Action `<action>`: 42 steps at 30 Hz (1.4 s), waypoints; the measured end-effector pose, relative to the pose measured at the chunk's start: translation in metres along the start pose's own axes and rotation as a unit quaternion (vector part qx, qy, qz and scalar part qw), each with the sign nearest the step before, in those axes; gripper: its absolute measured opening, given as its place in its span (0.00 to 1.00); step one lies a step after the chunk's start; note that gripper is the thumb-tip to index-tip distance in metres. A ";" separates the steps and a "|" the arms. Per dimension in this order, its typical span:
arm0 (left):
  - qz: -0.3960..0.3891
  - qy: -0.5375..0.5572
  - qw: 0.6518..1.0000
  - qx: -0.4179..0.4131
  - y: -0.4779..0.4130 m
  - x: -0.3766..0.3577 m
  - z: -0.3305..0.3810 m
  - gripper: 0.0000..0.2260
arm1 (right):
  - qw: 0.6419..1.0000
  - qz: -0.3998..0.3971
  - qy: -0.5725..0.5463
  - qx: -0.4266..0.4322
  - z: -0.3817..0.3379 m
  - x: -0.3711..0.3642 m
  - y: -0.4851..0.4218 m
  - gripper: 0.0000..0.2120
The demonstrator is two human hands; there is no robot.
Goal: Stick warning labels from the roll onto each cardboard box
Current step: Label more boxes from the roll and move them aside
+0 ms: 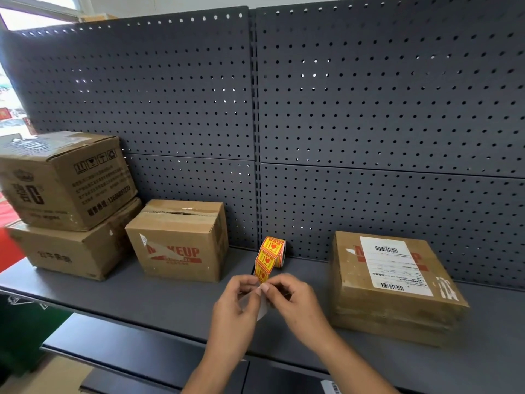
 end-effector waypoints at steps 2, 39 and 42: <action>0.010 0.006 1.000 0.007 0.001 0.002 0.000 0.05 | 1.000 -0.004 -0.009 -0.004 0.001 -0.002 -0.001 0.05; 0.009 0.043 0.999 0.012 0.003 -0.002 -0.001 0.05 | 0.999 0.021 -0.030 -0.013 0.003 -0.001 0.000 0.06; 0.023 0.064 0.997 0.033 0.005 -0.001 -0.006 0.06 | 0.999 0.024 -0.031 -0.015 0.005 -0.001 0.000 0.06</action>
Point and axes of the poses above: each hand's wrist, its own y-axis away from the middle knuckle, its own x-axis out of the back of the hand, z = x × y, the point moved 9 cm from there along -y, towards the middle knuckle, and after that the axes turned 8 degrees about -y, right-handed, at the moved point
